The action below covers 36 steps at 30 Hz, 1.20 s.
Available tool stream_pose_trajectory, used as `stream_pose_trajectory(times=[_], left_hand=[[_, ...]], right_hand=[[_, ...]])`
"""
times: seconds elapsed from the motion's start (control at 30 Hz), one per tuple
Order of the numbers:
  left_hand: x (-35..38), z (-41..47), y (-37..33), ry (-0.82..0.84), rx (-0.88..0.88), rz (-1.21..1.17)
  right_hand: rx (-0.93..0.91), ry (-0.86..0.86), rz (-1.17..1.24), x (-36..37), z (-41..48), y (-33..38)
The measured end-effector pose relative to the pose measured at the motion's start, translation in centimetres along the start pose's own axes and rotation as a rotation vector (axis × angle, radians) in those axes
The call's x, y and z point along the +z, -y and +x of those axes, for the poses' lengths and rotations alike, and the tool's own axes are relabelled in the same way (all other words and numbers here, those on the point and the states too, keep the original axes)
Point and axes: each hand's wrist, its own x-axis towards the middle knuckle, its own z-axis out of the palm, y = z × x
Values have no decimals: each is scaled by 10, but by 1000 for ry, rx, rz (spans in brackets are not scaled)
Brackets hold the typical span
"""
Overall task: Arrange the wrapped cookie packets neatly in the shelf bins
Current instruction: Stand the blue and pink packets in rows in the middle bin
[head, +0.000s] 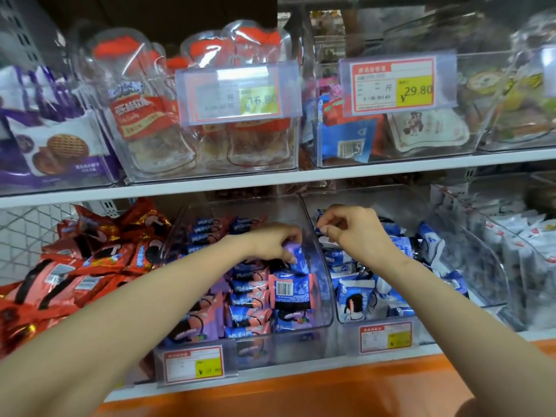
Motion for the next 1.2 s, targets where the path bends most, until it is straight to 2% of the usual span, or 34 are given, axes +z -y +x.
stream_pose_trajectory(times=[0.17, 0.23, 0.3, 0.4, 0.5, 0.7, 0.87, 1.2], left_hand=[[-33, -36, -1, -200, -6, -230], [-44, -48, 6, -185, -66, -153], [-46, -59, 13, -87, -109, -69], [-33, -69, 11, 19, -182, 203], [-16, -73, 6, -7, -130, 422], [-12, -79, 20, -25, -156, 366], [-12, -79, 23, -121, -142, 194], [-10, -78, 27, -133, -124, 496]], right_hand=[[3, -6, 20, -3, -2, 2], [2, -6, 13, -2, -1, 2], [2, -9, 0, -1, -1, 2], [0, -13, -1, 2, 0, 3], [-5, -10, 4, 5, 1, 5], [7, -26, 31, 2, 2, 5], [3, -15, 14, 4, 3, 4], [-5, -12, 12, 2, 3, 4]])
